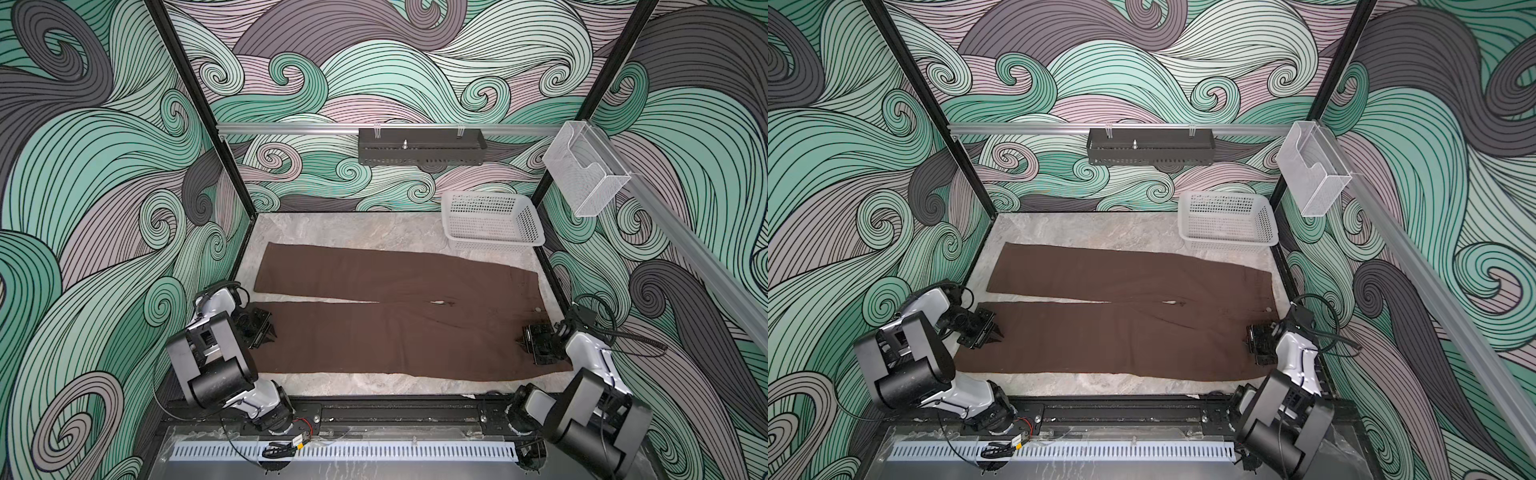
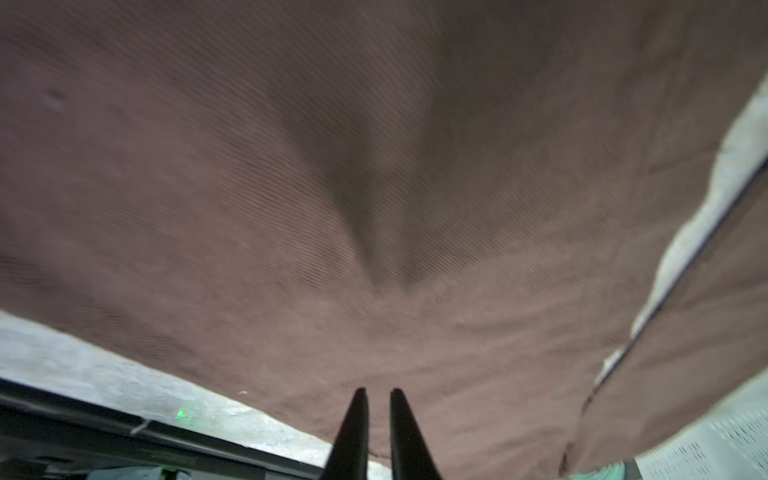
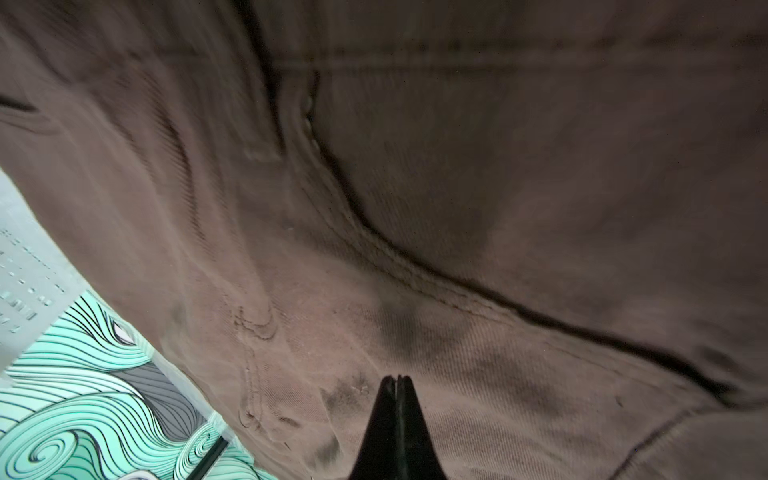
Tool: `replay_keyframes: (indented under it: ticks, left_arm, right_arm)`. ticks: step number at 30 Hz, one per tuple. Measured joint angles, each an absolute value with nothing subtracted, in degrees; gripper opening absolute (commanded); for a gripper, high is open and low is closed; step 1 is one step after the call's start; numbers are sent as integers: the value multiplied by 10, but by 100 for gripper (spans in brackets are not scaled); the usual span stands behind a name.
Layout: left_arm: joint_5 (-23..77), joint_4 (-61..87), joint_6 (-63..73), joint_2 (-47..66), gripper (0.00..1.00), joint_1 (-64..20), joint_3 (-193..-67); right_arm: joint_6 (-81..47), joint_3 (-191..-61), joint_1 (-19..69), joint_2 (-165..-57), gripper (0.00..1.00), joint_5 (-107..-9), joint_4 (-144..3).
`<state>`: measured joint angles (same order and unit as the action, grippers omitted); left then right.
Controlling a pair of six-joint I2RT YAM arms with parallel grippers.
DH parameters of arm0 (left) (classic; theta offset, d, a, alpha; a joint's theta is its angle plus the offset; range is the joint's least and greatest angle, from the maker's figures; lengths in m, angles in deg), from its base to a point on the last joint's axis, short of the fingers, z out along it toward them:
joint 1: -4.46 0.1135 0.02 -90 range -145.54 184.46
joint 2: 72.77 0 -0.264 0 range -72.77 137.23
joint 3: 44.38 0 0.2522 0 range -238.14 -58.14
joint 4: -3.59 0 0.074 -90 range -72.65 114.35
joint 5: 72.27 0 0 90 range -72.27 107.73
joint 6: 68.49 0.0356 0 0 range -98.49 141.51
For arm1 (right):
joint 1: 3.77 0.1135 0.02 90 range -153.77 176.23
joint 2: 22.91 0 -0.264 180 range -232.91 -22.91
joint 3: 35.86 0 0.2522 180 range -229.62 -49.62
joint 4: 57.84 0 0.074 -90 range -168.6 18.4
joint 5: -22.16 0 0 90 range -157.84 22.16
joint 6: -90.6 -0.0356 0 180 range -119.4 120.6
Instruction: Fold and stack the trousers
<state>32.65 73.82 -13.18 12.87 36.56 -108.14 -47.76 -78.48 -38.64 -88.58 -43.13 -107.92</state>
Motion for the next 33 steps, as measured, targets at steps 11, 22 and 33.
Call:
replay_keyframes:
  ticks: [11,22,33]
  left_arm:
    - [210,732,-147,187,8,382,-1102]
    - [223,737,-138,162,28,407,-1118]
    - [270,731,-145,60,20,282,-1117]
  right_arm:
    - [-464,-770,-386,-950,7,-403,-1032]
    - [-437,-771,-402,-956,16,-382,-1027]
    - [-438,-801,-355,-887,26,-397,-1061]
